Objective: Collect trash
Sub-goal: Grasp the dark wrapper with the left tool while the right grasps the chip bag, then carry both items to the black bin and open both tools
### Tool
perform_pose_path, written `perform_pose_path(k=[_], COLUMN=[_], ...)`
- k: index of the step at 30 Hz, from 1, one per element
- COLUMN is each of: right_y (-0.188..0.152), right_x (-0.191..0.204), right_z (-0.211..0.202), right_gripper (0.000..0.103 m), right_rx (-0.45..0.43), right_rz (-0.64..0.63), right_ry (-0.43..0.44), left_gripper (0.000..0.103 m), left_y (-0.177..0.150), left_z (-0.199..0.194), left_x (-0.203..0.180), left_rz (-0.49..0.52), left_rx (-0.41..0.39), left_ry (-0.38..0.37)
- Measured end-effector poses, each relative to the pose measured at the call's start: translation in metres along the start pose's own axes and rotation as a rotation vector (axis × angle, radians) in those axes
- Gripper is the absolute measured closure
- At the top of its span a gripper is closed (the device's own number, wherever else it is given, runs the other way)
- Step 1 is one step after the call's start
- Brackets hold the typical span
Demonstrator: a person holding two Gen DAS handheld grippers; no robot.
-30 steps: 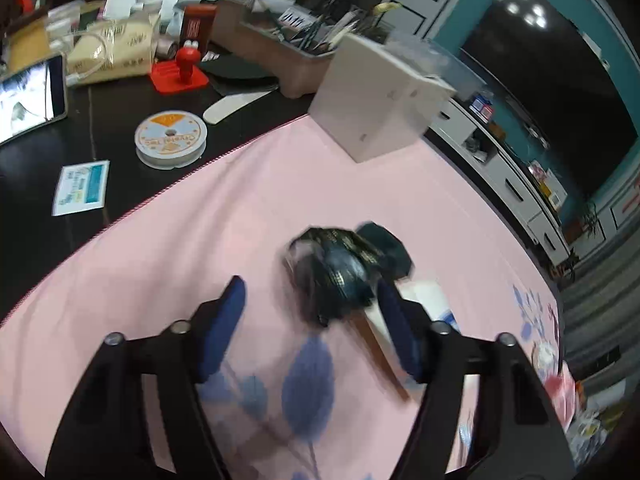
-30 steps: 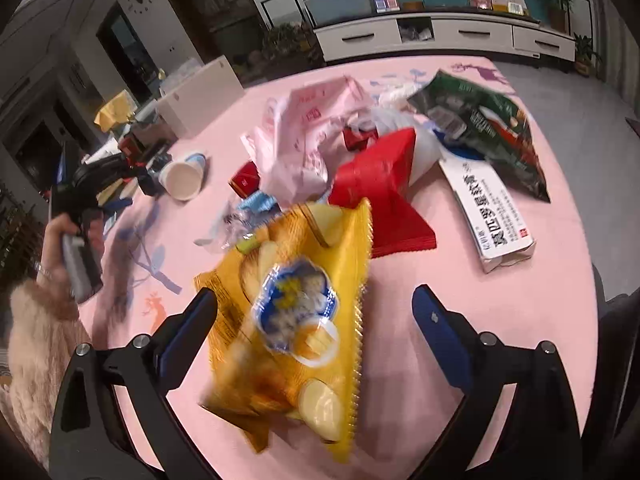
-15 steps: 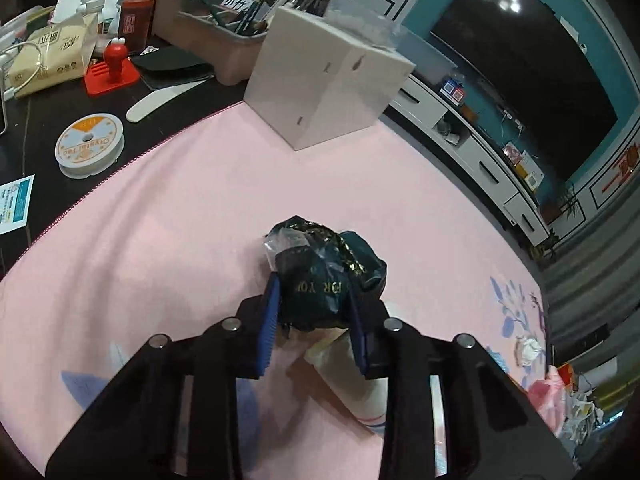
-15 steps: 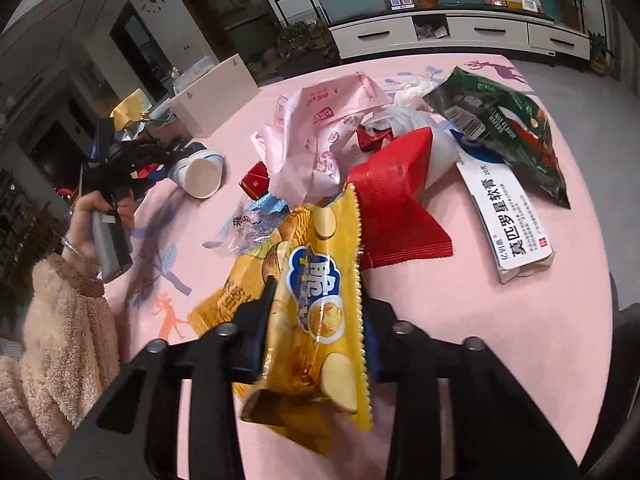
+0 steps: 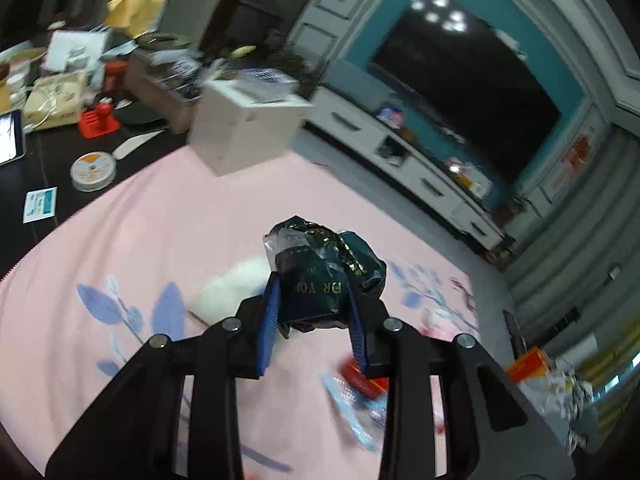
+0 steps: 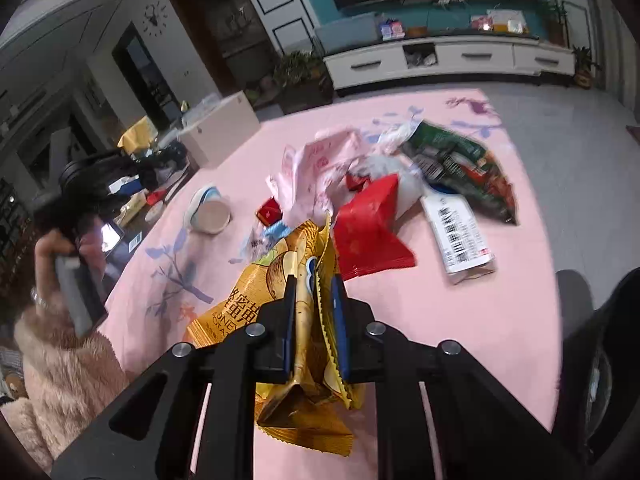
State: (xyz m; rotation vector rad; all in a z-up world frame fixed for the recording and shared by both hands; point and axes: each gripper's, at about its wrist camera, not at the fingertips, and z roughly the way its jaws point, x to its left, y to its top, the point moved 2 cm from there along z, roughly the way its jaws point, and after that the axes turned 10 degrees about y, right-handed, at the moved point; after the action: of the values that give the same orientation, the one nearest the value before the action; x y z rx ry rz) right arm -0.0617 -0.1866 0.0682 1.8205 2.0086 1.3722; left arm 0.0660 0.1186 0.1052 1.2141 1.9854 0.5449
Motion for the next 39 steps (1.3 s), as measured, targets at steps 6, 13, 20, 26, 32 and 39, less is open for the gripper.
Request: perform_pose_path(k=[6, 13, 20, 26, 32, 39], right_y=[0.007, 0.008, 0.003, -0.009, -0.028, -0.053], right_x=[-0.003, -0.012, -0.024, -0.054, -0.088, -0.128], right_z=[-0.045, -0.105, -0.168, -0.215, -0.242, -0.252], right_gripper=[0.085, 0.085, 0.085, 0.085, 0.085, 0.085], right_rx=[-0.113, -0.256, -0.423, -0.518, -0.554, -0.513], right_rz=[0.017, 0.028, 0.053, 0.147, 0.249, 0.370], right_ry=[-0.056, -0.182, -0.345, -0.494, -0.646, -0.774], left_gripper=[0.071, 0.071, 0.070, 0.070, 0.070, 0.070], left_y=[-0.042, -0.093, -0.145, -0.184, -0.231, -0.280], left_z=[-0.047, -0.102, -0.140, -0.147, -0.140, -0.111], left_x=[-0.048, -0.124, -0.182, -0.219, -0.258, -0.299], left_rz=[0.091, 0.284, 0.407, 0.464, 0.532, 0.608], left_rx=[-0.012, -0.031, 0.000, 0.068, 0.152, 0.274], left_ry=[-0.120, -0.284, -0.453, -0.549, -0.578, -0.580])
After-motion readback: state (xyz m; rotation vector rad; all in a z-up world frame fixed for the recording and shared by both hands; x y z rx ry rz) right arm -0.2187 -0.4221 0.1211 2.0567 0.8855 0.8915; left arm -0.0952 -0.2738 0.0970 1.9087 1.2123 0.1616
